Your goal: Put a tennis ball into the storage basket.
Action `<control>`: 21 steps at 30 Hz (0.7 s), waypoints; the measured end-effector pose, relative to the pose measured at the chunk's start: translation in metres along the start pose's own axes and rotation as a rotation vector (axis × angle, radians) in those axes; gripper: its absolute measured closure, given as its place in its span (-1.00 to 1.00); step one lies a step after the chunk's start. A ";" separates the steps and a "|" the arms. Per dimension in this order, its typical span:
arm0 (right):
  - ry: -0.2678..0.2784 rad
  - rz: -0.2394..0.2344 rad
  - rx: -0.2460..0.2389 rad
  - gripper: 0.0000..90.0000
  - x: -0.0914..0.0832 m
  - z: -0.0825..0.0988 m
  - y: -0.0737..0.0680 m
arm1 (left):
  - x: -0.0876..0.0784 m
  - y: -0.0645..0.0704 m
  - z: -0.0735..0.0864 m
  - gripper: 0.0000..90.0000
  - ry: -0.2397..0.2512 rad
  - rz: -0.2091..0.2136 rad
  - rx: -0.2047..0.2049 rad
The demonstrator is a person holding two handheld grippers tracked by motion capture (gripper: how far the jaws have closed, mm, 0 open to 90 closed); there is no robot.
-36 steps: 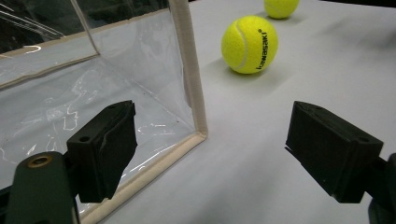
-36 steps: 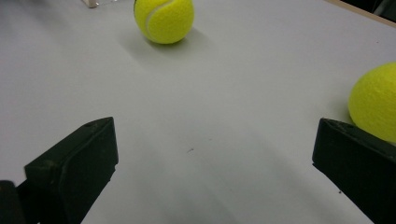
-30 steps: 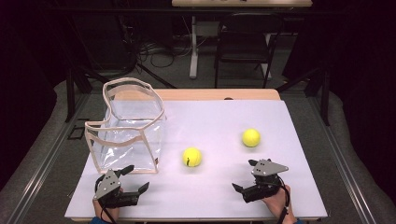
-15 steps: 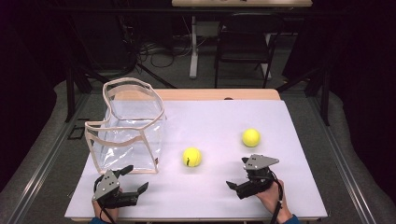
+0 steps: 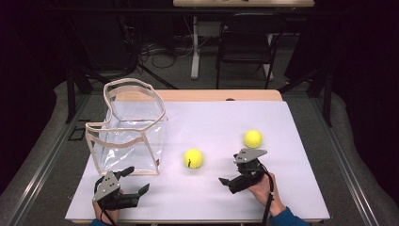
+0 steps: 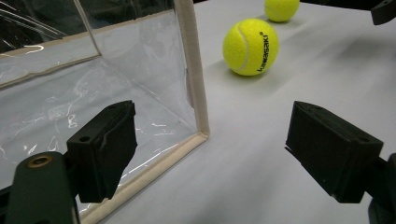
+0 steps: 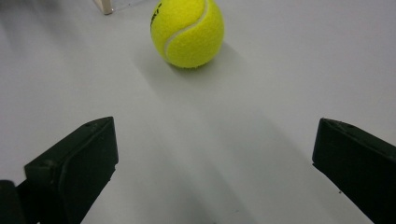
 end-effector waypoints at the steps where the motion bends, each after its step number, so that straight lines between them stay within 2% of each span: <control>1: -0.005 -0.005 0.000 -1.00 0.003 -0.001 0.000 | 0.000 0.000 0.000 -0.64 0.000 0.000 0.000; 13: -0.016 -0.043 -0.019 -1.00 0.020 -0.022 -0.003 | -0.001 0.000 0.001 -0.65 0.000 -0.002 -0.010; 16: -0.019 -0.052 -0.019 -1.00 0.024 -0.026 -0.004 | -0.001 0.000 0.000 -0.65 0.006 -0.002 0.001; 19: -0.030 -0.067 -0.020 -1.00 0.030 -0.029 -0.005 | 0.000 -0.001 0.001 -0.65 -0.001 -0.002 -0.010; 21: -0.045 -0.071 -0.029 -1.00 0.035 -0.031 -0.008 | -0.001 0.000 0.000 -0.65 0.004 0.006 -0.003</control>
Point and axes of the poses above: each handheld gripper's, and its own axes: x roughly forward along the jaws, z roughly out of its underside, y roughly to its right, the point moved 6 cm from there along x, roughly forward along the jaws, and after that the axes turned 4 degrees about z, right-handed, at the moved point
